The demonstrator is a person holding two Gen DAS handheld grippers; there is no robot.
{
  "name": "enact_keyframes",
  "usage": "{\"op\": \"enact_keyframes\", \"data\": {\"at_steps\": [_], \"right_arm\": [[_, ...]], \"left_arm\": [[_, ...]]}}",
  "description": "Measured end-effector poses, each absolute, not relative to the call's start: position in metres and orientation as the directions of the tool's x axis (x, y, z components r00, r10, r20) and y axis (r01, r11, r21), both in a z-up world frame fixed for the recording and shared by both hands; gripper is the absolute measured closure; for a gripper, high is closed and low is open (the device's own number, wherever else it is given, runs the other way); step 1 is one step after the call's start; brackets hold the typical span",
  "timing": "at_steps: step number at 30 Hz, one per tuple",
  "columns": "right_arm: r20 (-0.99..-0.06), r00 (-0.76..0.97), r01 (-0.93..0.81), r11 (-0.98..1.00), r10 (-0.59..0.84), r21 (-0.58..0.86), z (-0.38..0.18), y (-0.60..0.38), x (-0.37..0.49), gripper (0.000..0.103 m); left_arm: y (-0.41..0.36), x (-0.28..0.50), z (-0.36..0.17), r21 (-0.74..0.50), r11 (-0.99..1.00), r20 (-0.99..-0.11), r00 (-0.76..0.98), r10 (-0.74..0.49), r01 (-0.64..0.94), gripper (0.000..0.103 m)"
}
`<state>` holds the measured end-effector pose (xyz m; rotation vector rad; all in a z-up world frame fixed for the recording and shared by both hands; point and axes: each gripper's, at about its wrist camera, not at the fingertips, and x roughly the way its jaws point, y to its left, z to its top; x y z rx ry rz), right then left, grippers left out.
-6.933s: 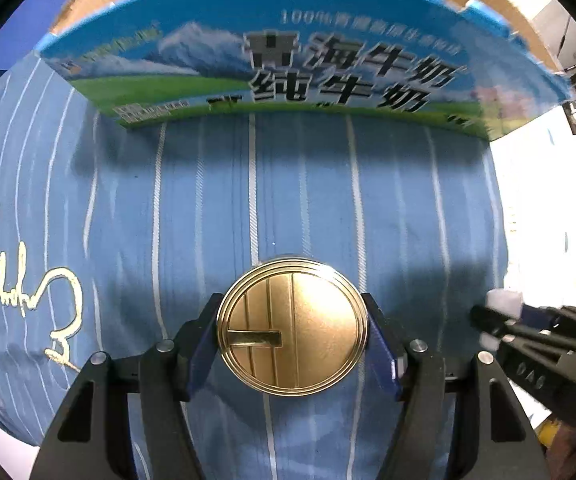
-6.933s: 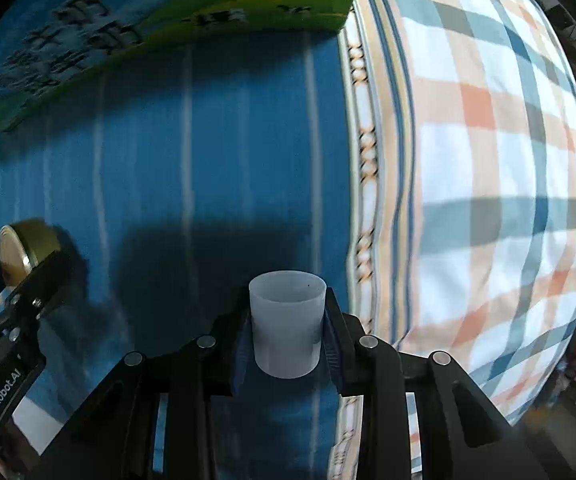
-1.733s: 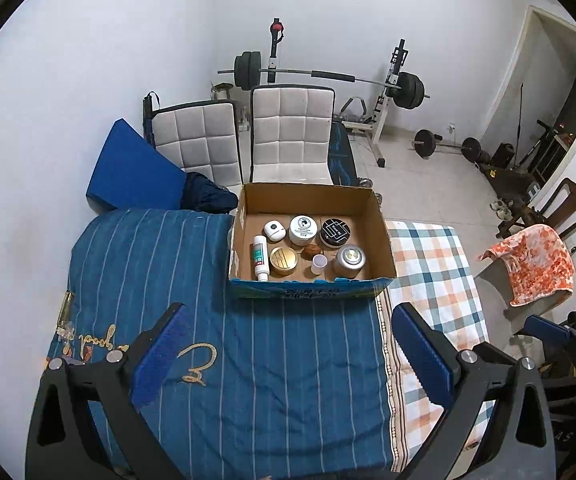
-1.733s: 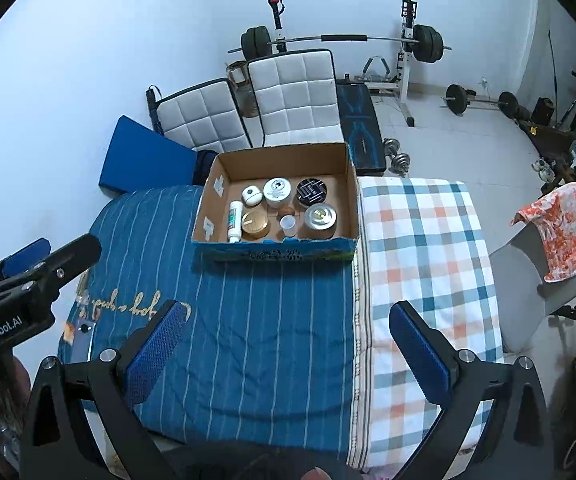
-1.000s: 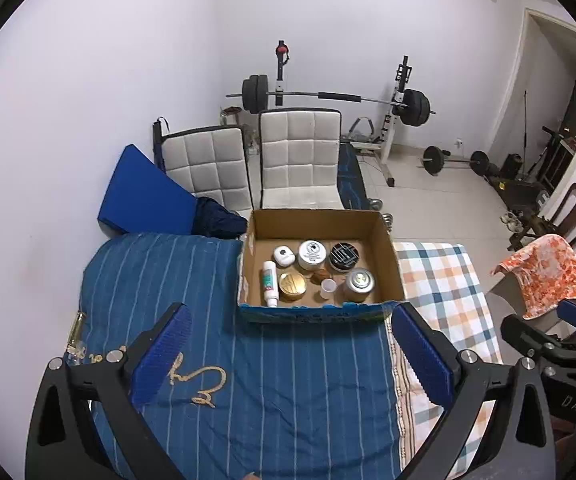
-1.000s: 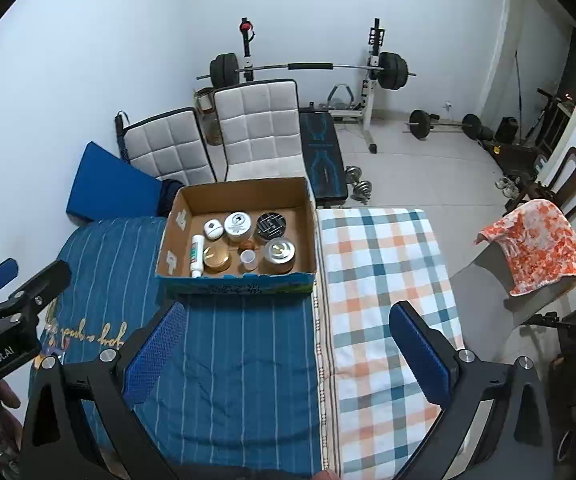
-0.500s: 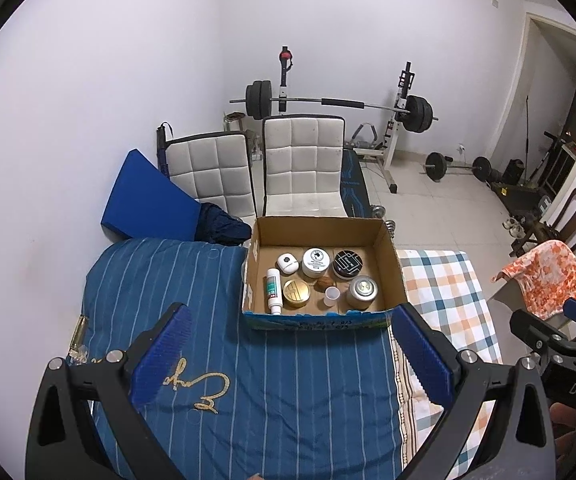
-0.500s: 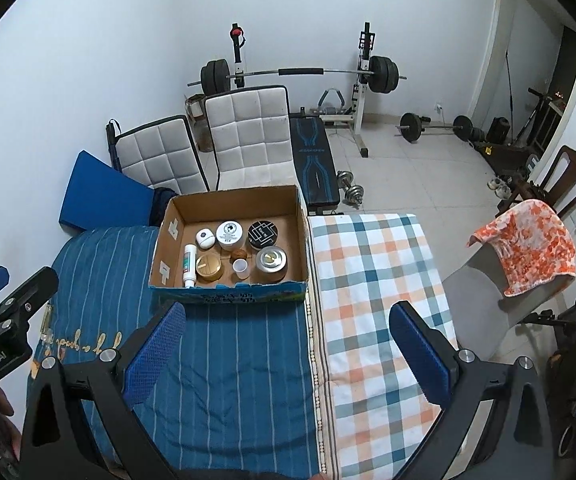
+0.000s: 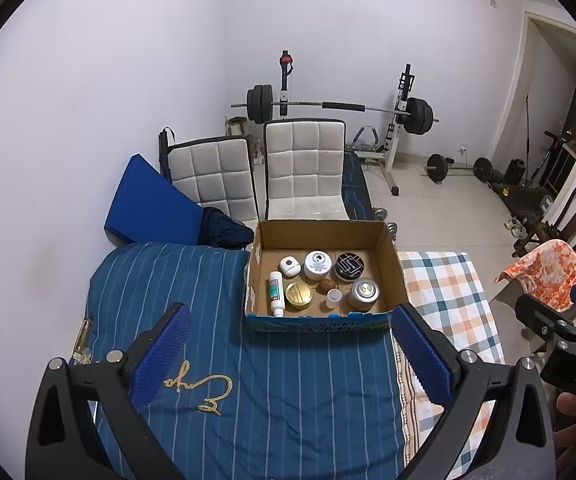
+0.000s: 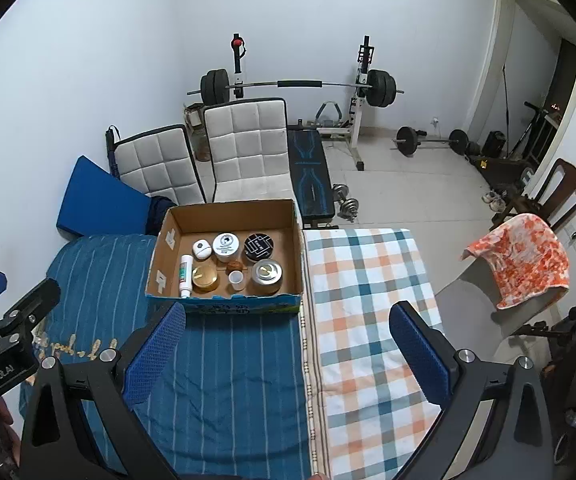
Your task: Organize rigid objects
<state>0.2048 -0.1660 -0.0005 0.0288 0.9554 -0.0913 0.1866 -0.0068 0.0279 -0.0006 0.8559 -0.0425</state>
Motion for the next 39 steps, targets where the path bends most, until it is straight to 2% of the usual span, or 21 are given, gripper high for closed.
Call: {"op": "enact_keyframes", "data": {"at_steps": [39], "right_arm": [[-0.825,0.562,0.081,0.997,-0.055,-0.011,0.0013,-0.1659,0.2001,0.000]], "left_arm": [[-0.0147,0.1818,0.0226,-0.036,0.998,-0.759,0.648,-0.063,0.054,0.000]]}}
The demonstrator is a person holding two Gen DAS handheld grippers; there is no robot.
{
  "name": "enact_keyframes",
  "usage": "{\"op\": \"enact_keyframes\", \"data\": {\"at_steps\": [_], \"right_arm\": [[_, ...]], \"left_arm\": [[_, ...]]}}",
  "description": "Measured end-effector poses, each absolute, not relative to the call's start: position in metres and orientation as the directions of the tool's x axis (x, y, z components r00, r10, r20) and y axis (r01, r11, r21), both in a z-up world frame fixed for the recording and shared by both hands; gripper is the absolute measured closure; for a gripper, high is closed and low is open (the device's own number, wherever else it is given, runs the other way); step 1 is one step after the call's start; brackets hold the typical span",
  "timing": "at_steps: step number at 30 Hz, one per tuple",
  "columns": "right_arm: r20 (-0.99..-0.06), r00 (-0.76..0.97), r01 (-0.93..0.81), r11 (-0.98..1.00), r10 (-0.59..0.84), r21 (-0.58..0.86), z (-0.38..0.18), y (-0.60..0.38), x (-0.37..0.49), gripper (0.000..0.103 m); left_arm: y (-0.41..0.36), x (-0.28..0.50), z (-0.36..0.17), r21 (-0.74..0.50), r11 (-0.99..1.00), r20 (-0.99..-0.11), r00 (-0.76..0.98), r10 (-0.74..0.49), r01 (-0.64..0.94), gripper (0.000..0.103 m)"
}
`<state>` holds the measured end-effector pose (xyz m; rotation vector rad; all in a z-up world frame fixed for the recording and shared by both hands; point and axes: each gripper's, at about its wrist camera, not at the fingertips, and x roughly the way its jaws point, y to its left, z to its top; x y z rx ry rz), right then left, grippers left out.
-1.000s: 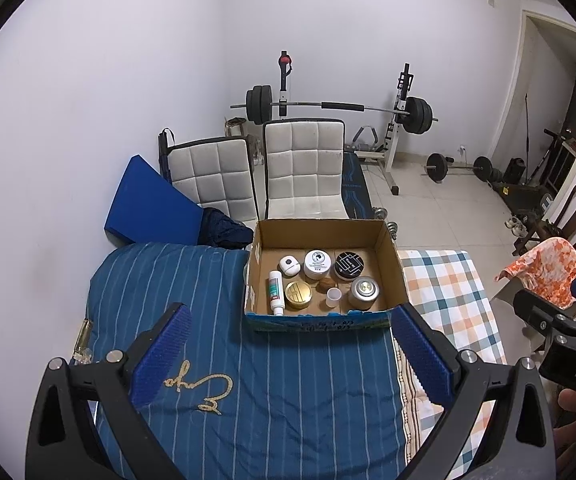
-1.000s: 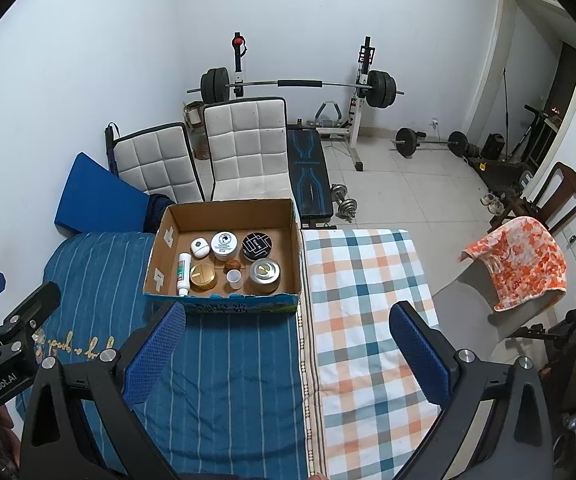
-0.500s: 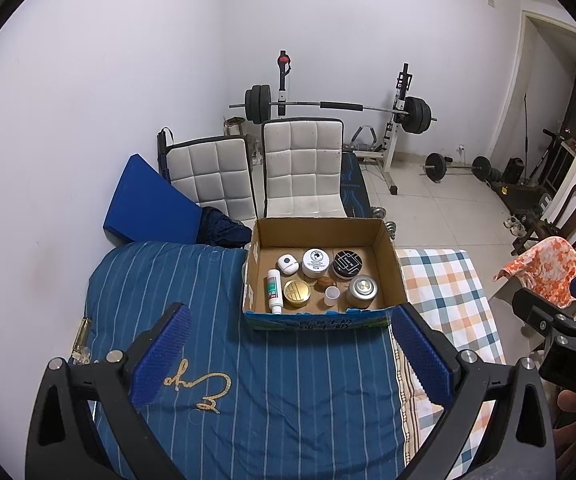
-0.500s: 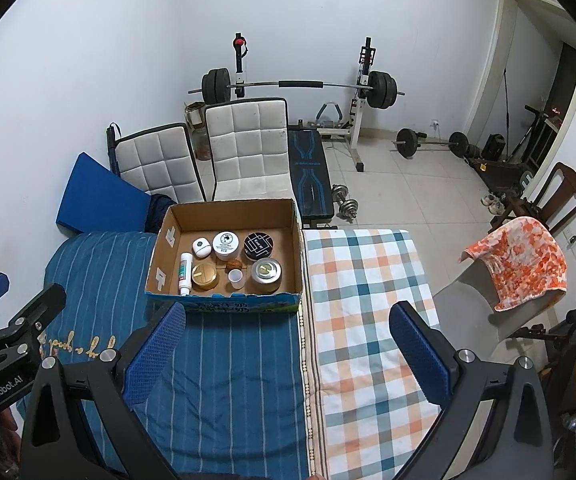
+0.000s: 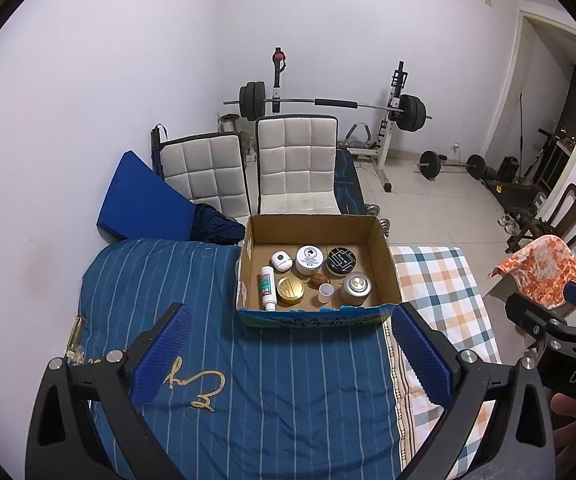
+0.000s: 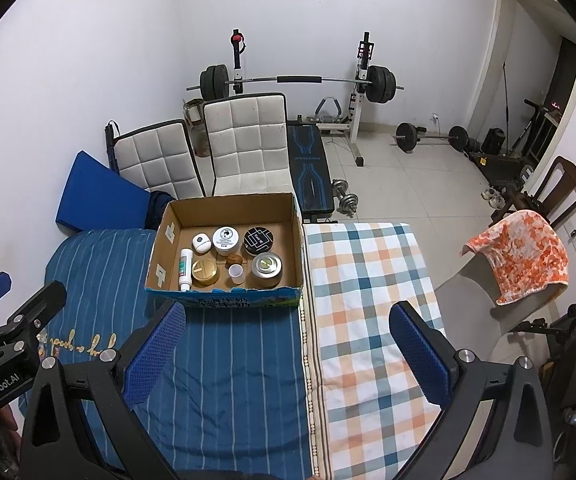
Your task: Organize rigid objects
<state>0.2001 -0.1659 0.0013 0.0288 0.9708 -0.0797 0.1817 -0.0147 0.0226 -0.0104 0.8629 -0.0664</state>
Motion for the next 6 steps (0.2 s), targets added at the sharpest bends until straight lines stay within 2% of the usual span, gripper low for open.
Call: {"op": "enact_keyframes", "data": {"at_steps": [6], "right_arm": [[-0.825,0.563,0.080,0.997,-0.053,-0.009,0.0009,-0.1666,0.1992,0.000]], "left_arm": [[-0.0146,0.1806,0.0249,-0.039,0.997,-0.750,0.657,-0.072,0.064,0.000]]}}
